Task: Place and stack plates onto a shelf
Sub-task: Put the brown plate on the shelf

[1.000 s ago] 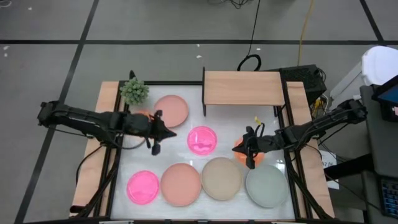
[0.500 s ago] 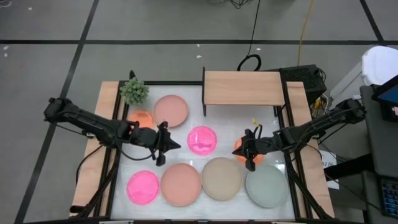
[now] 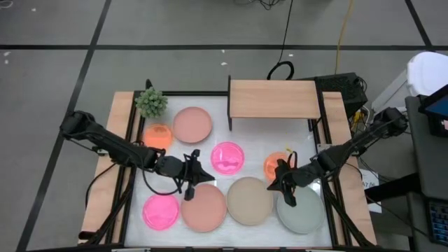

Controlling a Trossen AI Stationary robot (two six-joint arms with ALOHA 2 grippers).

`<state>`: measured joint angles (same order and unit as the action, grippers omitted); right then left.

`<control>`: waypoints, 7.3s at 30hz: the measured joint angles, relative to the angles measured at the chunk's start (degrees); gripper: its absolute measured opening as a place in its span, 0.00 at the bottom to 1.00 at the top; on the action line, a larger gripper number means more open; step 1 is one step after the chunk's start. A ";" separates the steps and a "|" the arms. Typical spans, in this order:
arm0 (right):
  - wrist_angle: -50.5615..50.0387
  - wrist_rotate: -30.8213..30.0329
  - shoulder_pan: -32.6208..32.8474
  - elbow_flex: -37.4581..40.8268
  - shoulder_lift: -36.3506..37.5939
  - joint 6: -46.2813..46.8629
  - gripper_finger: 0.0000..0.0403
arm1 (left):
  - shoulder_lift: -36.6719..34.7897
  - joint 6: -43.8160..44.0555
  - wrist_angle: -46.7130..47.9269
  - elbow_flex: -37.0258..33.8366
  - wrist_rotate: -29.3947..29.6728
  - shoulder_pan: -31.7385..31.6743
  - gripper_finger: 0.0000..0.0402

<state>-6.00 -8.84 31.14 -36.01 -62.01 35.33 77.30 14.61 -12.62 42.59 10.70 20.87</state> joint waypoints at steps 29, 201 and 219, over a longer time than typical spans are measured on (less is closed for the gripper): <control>-18.31 0.04 11.86 -22.88 -28.11 -1.66 0.37 | 0.89 -0.93 -1.30 0.00 5.95 0.24 0.00; -56.34 -7.43 -59.29 -35.60 -8.60 -48.03 0.00 | -5.90 -23.69 6.44 0.02 -1.72 -20.42 0.00; -50.27 -10.86 -60.42 -28.06 -8.60 -47.14 0.01 | -5.88 -24.87 6.35 0.02 -1.70 -20.49 0.00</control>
<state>-56.27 -19.70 -29.28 -64.07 -70.61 -11.81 71.42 -10.26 -6.26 42.61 8.99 0.38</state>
